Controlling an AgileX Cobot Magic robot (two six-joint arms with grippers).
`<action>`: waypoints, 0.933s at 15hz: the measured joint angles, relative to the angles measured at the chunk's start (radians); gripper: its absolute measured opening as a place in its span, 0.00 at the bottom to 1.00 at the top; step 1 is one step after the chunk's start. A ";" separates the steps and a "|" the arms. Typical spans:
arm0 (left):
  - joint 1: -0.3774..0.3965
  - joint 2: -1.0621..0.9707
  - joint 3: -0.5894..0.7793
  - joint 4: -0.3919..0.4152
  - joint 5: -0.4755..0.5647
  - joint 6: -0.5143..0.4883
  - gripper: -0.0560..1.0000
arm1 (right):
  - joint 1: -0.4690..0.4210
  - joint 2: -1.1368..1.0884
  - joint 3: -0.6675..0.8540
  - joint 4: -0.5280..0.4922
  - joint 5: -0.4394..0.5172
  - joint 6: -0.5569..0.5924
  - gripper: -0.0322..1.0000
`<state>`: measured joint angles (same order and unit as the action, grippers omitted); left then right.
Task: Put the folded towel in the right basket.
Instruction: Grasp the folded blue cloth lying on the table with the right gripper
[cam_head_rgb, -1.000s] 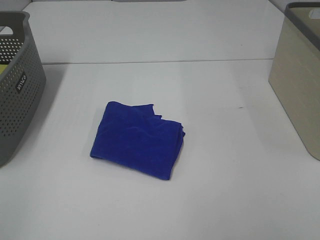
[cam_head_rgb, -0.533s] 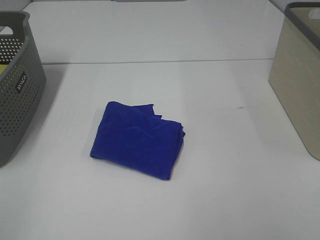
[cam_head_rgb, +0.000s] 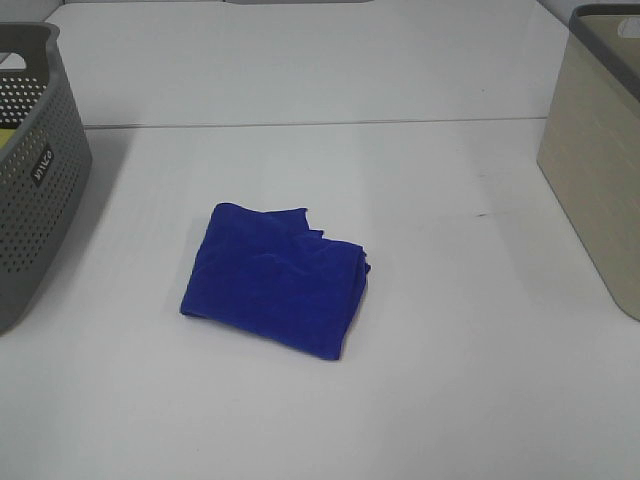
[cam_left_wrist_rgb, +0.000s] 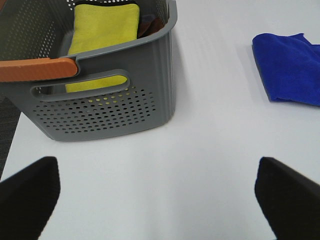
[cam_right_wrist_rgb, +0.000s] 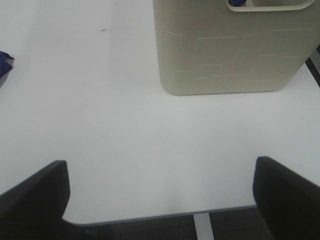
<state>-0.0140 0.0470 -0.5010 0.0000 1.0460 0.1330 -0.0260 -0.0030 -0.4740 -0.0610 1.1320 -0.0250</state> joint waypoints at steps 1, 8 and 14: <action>0.000 0.000 0.000 0.000 0.000 0.000 0.99 | 0.000 0.000 0.000 0.004 0.000 0.000 0.96; 0.000 0.000 0.000 0.000 0.000 0.000 0.99 | 0.000 0.000 -0.022 0.004 -0.005 0.000 0.96; 0.000 0.000 0.000 0.000 0.000 0.000 0.99 | 0.000 0.421 -0.422 0.005 -0.211 -0.034 0.95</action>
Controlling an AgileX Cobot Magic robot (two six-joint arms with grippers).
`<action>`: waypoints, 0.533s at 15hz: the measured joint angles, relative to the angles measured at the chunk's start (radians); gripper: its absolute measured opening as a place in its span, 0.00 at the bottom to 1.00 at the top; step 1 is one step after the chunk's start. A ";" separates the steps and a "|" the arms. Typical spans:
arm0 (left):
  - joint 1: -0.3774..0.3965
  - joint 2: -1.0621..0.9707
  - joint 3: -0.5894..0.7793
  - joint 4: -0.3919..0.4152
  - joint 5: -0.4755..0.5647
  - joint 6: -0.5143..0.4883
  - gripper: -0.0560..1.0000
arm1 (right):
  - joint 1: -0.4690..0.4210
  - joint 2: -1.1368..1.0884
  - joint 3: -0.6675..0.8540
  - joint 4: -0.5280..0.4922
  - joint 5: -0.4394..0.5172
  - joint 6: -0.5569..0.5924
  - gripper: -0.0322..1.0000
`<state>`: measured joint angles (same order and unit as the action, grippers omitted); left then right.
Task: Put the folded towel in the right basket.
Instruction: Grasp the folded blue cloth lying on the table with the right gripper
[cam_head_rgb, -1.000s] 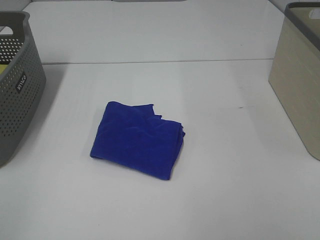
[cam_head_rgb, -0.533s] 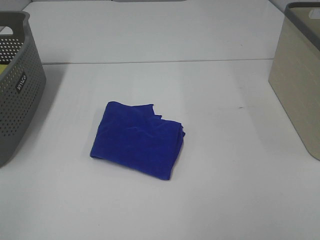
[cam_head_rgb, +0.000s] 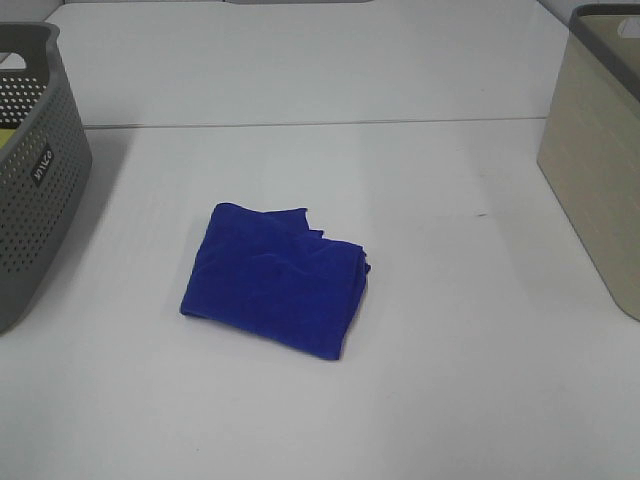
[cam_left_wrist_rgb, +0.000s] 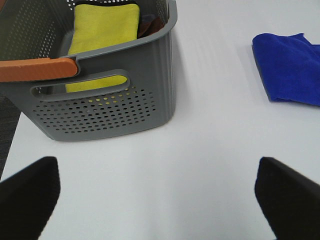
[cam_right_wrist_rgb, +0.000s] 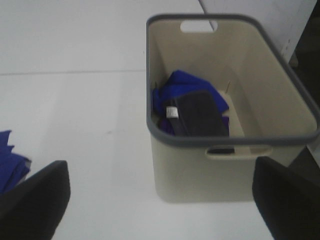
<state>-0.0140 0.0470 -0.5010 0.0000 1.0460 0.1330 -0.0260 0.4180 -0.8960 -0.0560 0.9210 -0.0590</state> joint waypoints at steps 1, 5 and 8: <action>0.000 0.000 0.000 0.000 0.000 0.000 0.99 | 0.000 0.044 -0.036 0.000 -0.016 -0.001 0.95; 0.000 0.000 0.000 0.000 0.000 0.000 0.99 | 0.000 0.377 -0.287 0.030 -0.057 -0.001 0.95; 0.000 0.000 0.000 0.000 0.000 0.000 0.99 | 0.000 0.608 -0.435 0.157 -0.059 -0.043 0.95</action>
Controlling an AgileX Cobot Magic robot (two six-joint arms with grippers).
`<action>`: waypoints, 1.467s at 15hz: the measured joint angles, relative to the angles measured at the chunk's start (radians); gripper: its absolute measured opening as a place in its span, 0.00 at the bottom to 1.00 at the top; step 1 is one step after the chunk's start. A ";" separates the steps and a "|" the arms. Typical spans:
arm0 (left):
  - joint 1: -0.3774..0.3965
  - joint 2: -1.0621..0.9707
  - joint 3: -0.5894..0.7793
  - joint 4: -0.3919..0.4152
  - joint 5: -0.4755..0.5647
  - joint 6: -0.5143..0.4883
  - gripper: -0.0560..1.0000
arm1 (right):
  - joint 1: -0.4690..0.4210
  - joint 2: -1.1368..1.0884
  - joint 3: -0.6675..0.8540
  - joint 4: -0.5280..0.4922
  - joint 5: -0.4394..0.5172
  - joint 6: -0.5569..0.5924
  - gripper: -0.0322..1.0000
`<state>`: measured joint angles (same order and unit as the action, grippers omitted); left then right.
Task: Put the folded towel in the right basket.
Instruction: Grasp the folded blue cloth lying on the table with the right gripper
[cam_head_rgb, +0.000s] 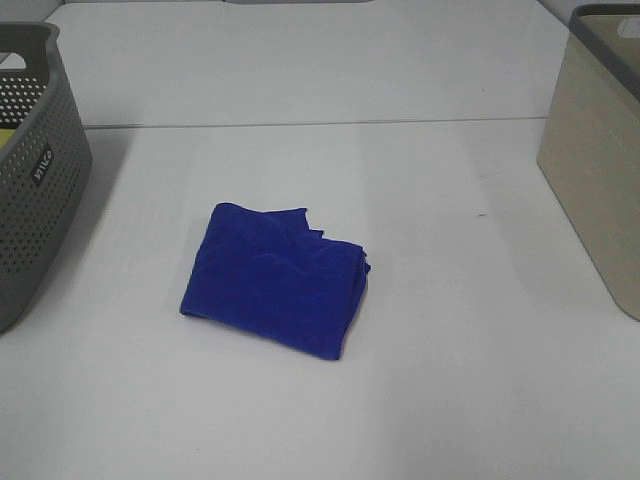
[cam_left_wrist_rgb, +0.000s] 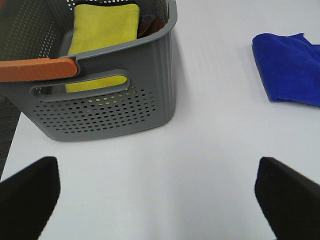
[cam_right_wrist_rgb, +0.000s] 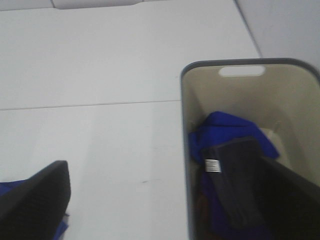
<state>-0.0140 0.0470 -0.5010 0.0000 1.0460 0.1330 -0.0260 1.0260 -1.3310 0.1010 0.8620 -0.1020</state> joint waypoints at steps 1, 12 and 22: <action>0.000 0.000 0.000 0.000 0.000 0.000 0.99 | 0.000 0.087 -0.034 0.082 0.000 -0.038 0.95; 0.000 0.000 0.000 0.000 0.000 0.000 0.99 | 0.000 0.640 -0.065 0.729 0.105 -0.472 0.92; 0.000 0.000 0.000 0.000 0.000 0.000 0.99 | 0.241 0.898 -0.071 0.540 0.180 -0.326 0.89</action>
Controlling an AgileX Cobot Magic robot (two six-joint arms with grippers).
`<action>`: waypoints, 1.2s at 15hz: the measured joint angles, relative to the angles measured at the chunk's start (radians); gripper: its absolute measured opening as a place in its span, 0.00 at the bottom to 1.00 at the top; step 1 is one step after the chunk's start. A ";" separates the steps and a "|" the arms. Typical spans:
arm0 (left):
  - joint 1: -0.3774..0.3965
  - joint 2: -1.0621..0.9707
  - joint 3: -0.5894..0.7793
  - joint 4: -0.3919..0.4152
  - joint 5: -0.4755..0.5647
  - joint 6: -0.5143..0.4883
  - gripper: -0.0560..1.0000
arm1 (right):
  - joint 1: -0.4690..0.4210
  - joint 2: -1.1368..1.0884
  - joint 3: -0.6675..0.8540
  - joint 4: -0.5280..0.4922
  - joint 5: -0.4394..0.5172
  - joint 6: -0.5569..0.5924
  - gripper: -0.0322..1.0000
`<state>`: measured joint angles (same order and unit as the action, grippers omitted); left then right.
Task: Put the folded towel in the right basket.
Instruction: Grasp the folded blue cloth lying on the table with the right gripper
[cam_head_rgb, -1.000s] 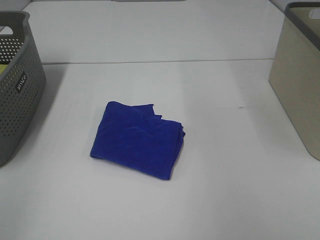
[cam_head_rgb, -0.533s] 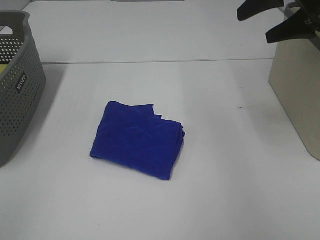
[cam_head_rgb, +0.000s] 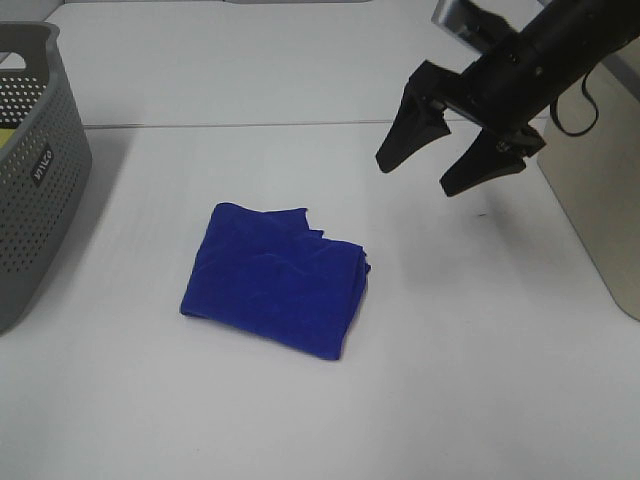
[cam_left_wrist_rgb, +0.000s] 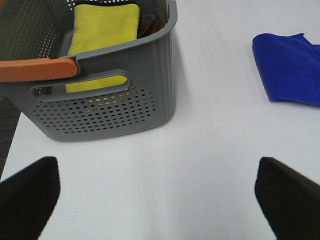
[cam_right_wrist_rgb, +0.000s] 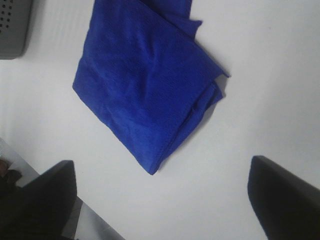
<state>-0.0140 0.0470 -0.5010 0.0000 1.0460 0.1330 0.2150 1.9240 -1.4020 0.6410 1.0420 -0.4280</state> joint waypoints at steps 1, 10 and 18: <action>0.000 0.000 0.000 0.000 0.000 0.000 0.99 | 0.000 0.033 0.000 0.000 0.001 0.002 0.89; 0.000 0.000 0.000 0.000 0.000 0.000 0.99 | 0.000 0.210 -0.002 0.033 -0.018 0.004 0.89; 0.000 0.000 0.000 0.000 0.000 0.000 0.99 | 0.022 0.270 -0.002 0.029 -0.067 0.020 0.88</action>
<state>-0.0140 0.0470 -0.5010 0.0000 1.0460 0.1330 0.2370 2.1940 -1.4040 0.6700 0.9750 -0.4080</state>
